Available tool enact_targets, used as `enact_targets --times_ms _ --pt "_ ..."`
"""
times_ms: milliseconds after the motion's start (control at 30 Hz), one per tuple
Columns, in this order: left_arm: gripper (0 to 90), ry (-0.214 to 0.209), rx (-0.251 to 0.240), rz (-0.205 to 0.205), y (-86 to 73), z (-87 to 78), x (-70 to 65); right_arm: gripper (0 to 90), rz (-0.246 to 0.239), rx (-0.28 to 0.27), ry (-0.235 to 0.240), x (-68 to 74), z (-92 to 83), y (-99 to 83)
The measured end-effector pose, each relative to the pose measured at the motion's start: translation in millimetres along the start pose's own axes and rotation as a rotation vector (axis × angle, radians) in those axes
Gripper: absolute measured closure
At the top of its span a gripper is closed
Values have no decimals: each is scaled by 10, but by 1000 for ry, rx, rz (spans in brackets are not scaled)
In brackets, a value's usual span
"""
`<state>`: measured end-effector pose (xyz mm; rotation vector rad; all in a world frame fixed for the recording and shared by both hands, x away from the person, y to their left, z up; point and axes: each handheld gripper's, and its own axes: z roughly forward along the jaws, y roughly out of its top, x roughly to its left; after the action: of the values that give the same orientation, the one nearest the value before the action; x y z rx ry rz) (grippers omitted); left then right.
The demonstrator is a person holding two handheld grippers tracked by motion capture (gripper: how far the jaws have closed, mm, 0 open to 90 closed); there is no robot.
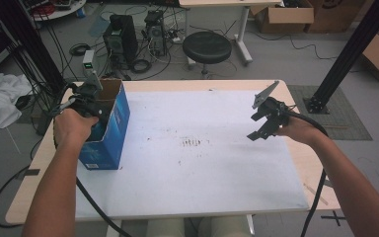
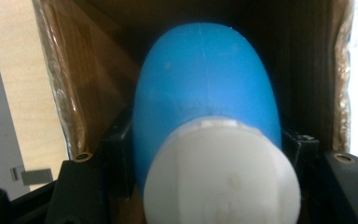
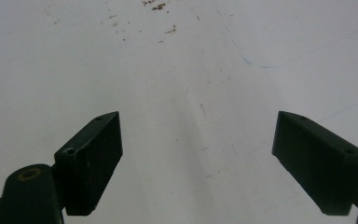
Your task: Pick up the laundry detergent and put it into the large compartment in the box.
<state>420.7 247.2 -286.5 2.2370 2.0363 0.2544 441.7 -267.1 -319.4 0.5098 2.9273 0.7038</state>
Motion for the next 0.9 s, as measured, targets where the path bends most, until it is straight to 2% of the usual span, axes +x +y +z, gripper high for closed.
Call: enact_targets --times_ms 233,533,667,900 --pt "379 -5 9 -2 4 3 13 156 5 -1 2 3 1 -21" --pt "372 -15 -1 -24 -3 12 42 156 5 -2 5 12 23 -32" --pt "339 -45 -30 -51 -19 -26 96 156 6 -3 7 5 24 -43" --pt "321 -67 -47 -48 -40 -61 115 156 2 -2 9 22 25 -23"
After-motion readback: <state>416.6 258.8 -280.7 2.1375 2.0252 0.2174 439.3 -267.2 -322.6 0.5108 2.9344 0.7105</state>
